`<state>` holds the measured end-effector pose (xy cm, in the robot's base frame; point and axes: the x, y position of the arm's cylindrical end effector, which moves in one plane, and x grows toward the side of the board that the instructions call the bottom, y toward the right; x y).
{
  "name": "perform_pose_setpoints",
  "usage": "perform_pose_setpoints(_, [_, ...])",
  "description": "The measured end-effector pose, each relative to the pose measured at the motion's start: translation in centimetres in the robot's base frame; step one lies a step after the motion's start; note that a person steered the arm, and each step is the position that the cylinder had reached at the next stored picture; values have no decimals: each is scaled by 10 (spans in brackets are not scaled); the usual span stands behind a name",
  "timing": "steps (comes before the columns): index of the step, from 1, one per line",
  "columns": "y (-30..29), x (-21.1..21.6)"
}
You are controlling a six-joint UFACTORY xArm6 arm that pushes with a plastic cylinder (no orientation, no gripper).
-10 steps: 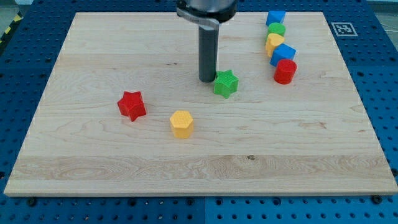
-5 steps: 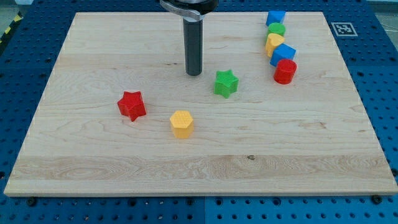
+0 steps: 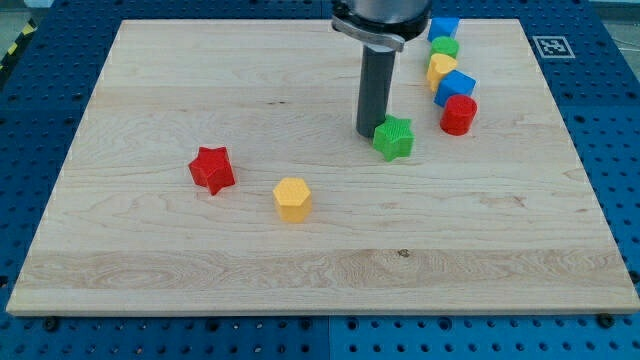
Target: Move the green star below the red circle
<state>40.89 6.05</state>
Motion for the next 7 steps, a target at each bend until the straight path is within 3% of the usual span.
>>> perform_pose_setpoints(3, [6,0])
perform_pose_setpoints(7, [-41,1])
